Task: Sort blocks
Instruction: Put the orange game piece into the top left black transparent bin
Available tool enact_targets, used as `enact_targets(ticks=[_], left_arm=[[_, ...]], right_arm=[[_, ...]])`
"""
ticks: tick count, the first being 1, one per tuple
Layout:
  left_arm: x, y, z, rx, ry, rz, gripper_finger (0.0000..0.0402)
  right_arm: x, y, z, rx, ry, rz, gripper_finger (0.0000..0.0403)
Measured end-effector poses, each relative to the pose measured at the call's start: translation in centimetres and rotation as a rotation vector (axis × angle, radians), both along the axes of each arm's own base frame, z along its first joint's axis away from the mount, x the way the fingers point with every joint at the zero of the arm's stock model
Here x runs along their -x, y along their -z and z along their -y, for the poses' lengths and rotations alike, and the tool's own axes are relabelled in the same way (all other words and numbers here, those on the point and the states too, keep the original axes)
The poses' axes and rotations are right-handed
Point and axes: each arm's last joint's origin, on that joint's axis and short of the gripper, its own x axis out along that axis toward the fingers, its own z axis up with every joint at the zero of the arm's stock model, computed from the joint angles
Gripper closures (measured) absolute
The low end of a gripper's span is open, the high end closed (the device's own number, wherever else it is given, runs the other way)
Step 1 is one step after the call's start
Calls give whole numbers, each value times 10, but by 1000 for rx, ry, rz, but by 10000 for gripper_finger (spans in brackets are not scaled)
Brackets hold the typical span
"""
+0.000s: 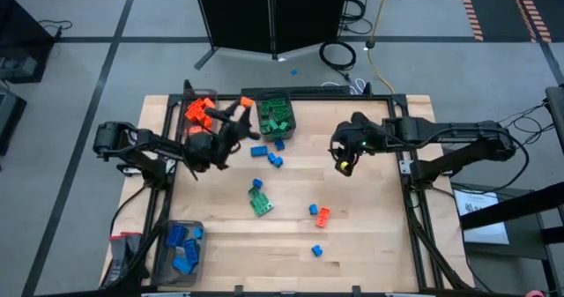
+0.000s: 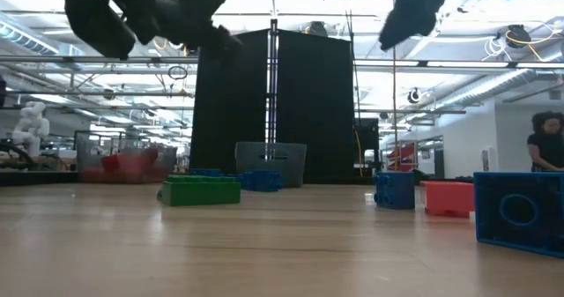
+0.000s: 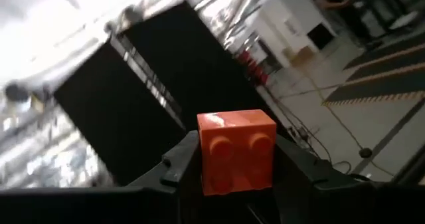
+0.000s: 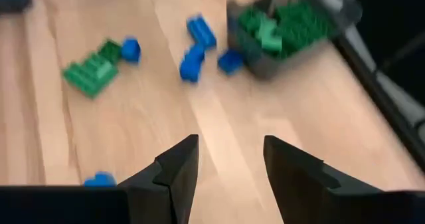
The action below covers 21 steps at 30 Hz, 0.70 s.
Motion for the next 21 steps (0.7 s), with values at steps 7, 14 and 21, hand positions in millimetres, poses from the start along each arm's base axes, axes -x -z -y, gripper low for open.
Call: enact_targets(ticks=[7,14,21], left_arm=[[14,10,-29,88,-87,142,265],[25,20,-40,155,-138,118,265],[34,24,-48,279,-162,111,265]], right_arm=[[-7,24,-9,16,-64,-43,239],[-8,60,-13,12,-72,-40,239],[-10,78,-13,-32,-21,16,238]])
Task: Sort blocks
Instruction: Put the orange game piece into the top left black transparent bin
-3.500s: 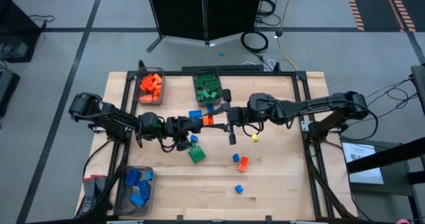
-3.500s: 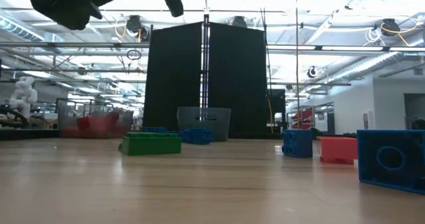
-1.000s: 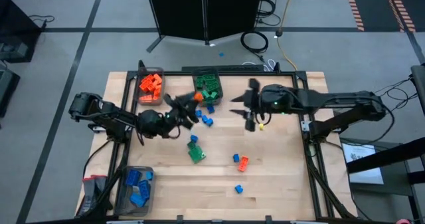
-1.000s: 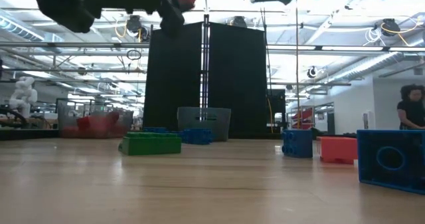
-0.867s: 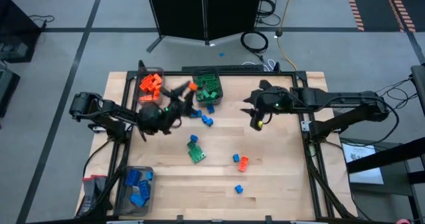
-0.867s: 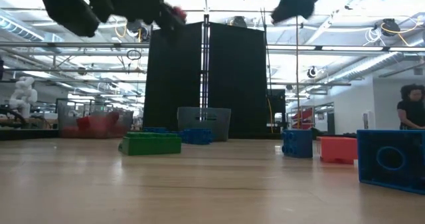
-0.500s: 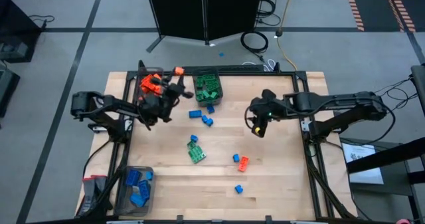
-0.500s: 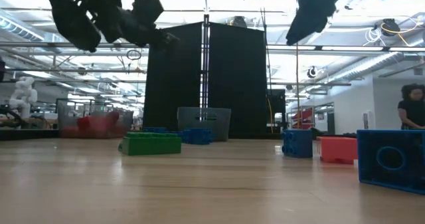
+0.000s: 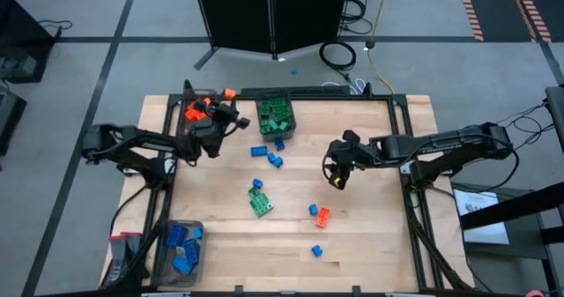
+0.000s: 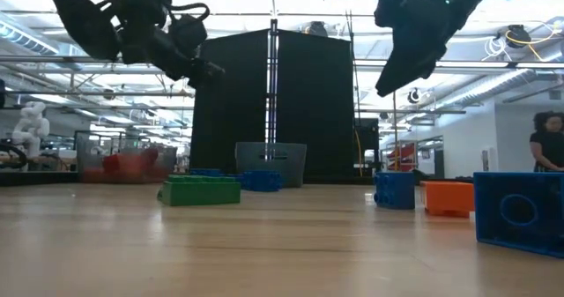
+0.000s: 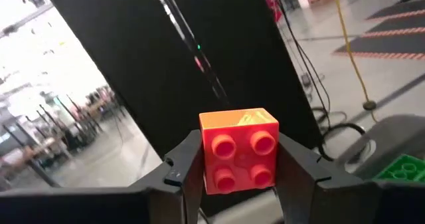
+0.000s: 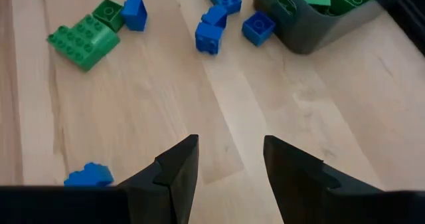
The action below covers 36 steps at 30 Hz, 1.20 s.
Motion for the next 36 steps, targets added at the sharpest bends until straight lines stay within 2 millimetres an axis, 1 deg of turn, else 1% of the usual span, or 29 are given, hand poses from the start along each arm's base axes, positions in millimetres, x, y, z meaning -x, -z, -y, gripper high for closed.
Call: enact_targets(ticks=[6,15,19,27,31,36], left_arm=[[14,-2,-5,96,37,37,265],[32,-1,-8,235,88,41,265],[39,3,-10,308,110,38,265],[43,8,-11,357,117,-13,265],[43,15,-9,441,160,-15,265],[48,23,-7,508,135,-62,265]], right_arm=[[-2,-2,0,-28,30,43,238],[-6,2,0,-28,30,33,238],[-10,8,-1,-27,30,15,238],[-20,24,-1,-39,49,-41,238],[-24,31,-3,-37,42,-67,238],[-28,39,-7,-33,29,-93,238]])
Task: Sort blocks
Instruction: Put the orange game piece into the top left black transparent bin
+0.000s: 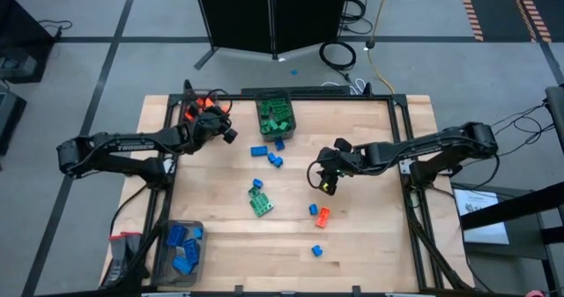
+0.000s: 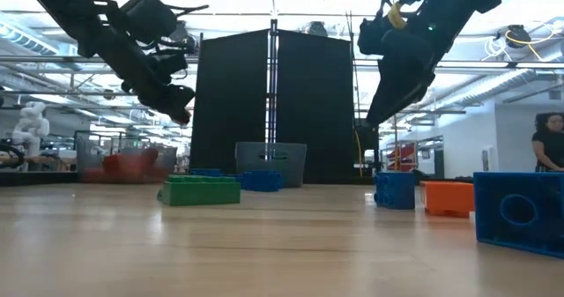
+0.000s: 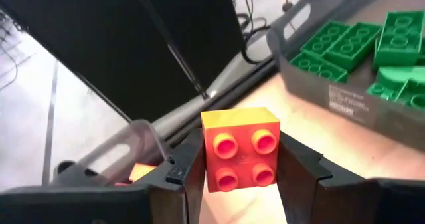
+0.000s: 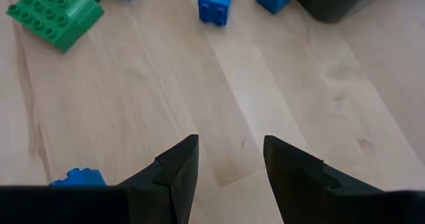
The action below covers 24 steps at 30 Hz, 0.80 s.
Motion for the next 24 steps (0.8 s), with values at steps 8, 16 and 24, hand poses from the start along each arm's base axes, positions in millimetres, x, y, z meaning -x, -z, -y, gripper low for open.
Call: enact_targets(ticks=[8,16,24], left_arm=[[2,1,0,-18,-46,-21,265],[1,0,-1,-24,-40,-12,265],[0,-2,-1,-30,-40,4,265]], right_arm=[[-3,5,-2,-2,-1,-12,238],[-4,5,-2,4,-10,-8,238],[-4,5,-2,6,-12,-8,238]])
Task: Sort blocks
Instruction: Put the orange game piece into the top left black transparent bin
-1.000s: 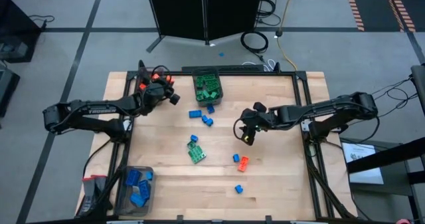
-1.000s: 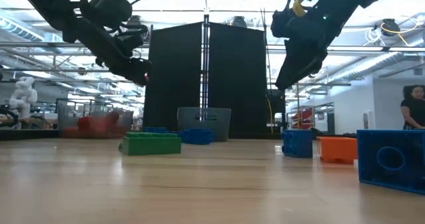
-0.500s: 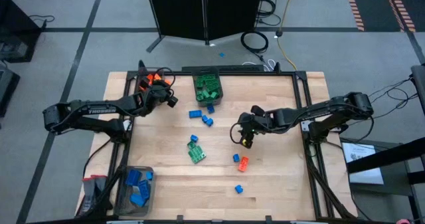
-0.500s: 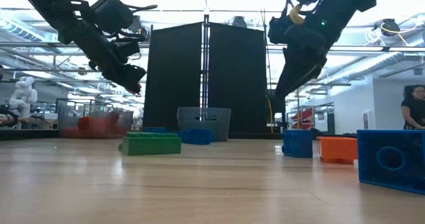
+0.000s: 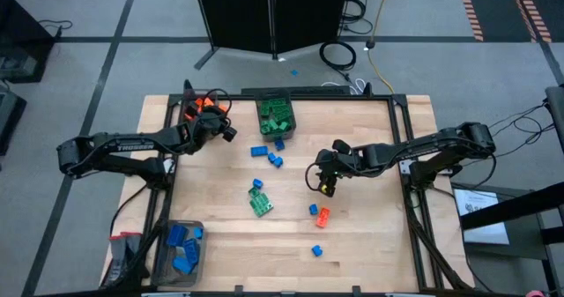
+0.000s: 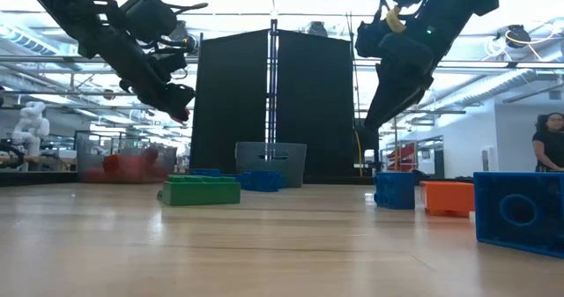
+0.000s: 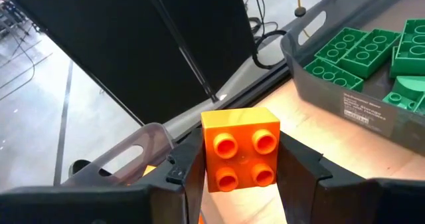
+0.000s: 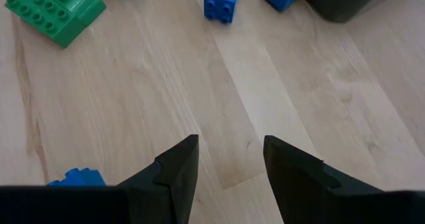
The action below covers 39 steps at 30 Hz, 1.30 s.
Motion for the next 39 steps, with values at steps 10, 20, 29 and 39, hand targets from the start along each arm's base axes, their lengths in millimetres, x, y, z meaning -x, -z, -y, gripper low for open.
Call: enact_targets(ticks=[10,20,29,39], left_arm=[[-1,-2,0,-8,0,16,265],[-1,-1,0,-5,-2,22,265],[-1,-1,0,-4,-2,20,265],[11,5,-11,79,-145,71,265]], right_arm=[[0,0,0,0,0,0,238],[0,0,0,0,0,0,238],[0,0,0,0,0,0,238],[0,0,0,1,0,0,238]])
